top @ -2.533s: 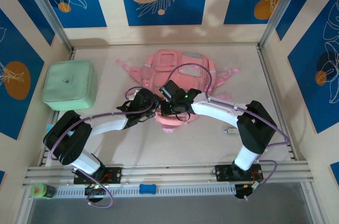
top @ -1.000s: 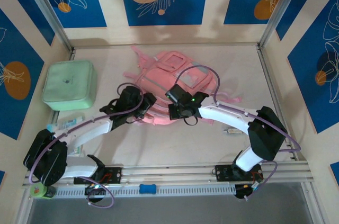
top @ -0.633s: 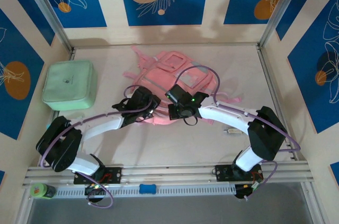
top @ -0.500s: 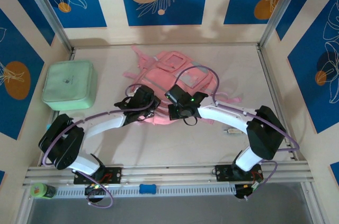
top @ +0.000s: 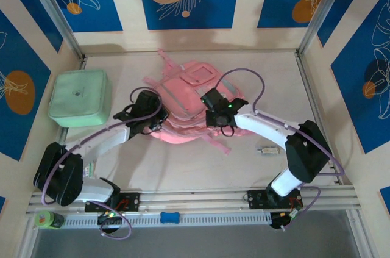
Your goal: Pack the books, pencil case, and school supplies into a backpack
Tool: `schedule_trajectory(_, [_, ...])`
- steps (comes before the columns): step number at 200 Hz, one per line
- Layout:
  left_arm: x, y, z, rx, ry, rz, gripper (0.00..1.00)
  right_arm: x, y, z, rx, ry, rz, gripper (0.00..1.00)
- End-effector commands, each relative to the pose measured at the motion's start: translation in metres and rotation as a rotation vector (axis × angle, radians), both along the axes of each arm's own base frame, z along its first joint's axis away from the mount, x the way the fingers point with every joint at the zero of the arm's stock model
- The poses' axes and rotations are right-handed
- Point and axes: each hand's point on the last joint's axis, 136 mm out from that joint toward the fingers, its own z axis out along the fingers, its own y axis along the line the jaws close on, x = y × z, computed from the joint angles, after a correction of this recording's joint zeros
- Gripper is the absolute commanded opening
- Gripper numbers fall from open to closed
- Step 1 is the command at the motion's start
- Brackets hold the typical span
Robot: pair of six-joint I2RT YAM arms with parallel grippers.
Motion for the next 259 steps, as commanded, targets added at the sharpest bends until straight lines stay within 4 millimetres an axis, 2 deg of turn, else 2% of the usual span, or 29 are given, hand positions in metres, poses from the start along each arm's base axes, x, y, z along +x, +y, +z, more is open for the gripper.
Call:
schedule_trajectory(1, [-0.007, 0.048, -0.003, 0.151, -0.001, 0.069, 0.0, -0.006, -0.034, -0.003, -0.128, 0.039, -0.027, 0.0])
schedule_trajectory(21, [-0.01, 0.048, 0.005, 0.121, -0.037, 0.066, 0.0, -0.012, 0.0, 0.009, -0.037, 0.02, 0.087, 0.0])
schedule_trajectory(34, [-0.012, 0.04, 0.011, 0.098, -0.045, 0.032, 0.0, -0.019, 0.012, 0.015, 0.025, 0.032, 0.122, 0.02])
schedule_trajectory(49, [-0.019, 0.037, 0.015, 0.083, -0.045, 0.004, 0.23, -0.026, 0.014, 0.022, 0.077, 0.04, 0.137, 0.16])
schedule_trajectory(57, [-0.025, 0.04, 0.016, 0.09, -0.05, 0.007, 0.31, -0.029, 0.011, 0.027, 0.1, 0.041, 0.131, 0.24])
schedule_trajectory(75, [-0.037, 0.051, 0.015, 0.114, -0.073, 0.01, 0.4, -0.038, 0.008, 0.035, 0.222, 0.081, 0.121, 0.4])
schedule_trajectory(94, [-0.048, 0.061, 0.011, 0.146, -0.071, 0.018, 0.42, -0.039, 0.005, 0.038, 0.365, 0.145, 0.063, 0.46])
schedule_trajectory(112, [-0.05, 0.044, 0.017, 0.113, -0.119, -0.039, 0.43, -0.031, 0.013, 0.044, 0.502, 0.193, 0.031, 0.49])
schedule_trajectory(129, [-0.052, 0.025, 0.028, 0.175, -0.154, -0.113, 0.48, -0.015, 0.021, 0.049, 0.598, 0.228, 0.002, 0.5])
schedule_trajectory(149, [-0.057, 0.011, 0.036, 0.286, -0.178, -0.161, 0.52, 0.005, 0.027, 0.045, 0.596, 0.228, -0.006, 0.51])
schedule_trajectory(173, [-0.065, -0.019, 0.038, 0.257, -0.216, -0.222, 0.57, 0.022, 0.028, 0.032, 0.56, 0.258, -0.035, 0.51])
schedule_trajectory(186, [-0.068, -0.027, 0.036, 0.296, -0.213, -0.244, 0.61, 0.026, 0.03, 0.029, 0.584, 0.284, -0.066, 0.51])
schedule_trajectory(203, [-0.068, -0.031, 0.033, 0.365, -0.204, -0.257, 0.63, 0.028, 0.052, 0.04, 0.69, 0.287, -0.023, 0.52])
schedule_trajectory(228, [-0.067, -0.045, 0.033, 0.423, -0.235, -0.291, 0.69, 0.027, 0.069, 0.048, 0.648, 0.272, 0.024, 0.52])
schedule_trajectory(242, [-0.067, -0.048, 0.031, 0.452, -0.233, -0.304, 0.72, 0.025, 0.078, 0.043, 0.624, 0.279, 0.056, 0.5])
schedule_trajectory(259, [-0.065, -0.055, 0.033, 0.46, -0.233, -0.334, 0.78, 0.029, 0.08, 0.029, 0.603, 0.309, 0.055, 0.46])
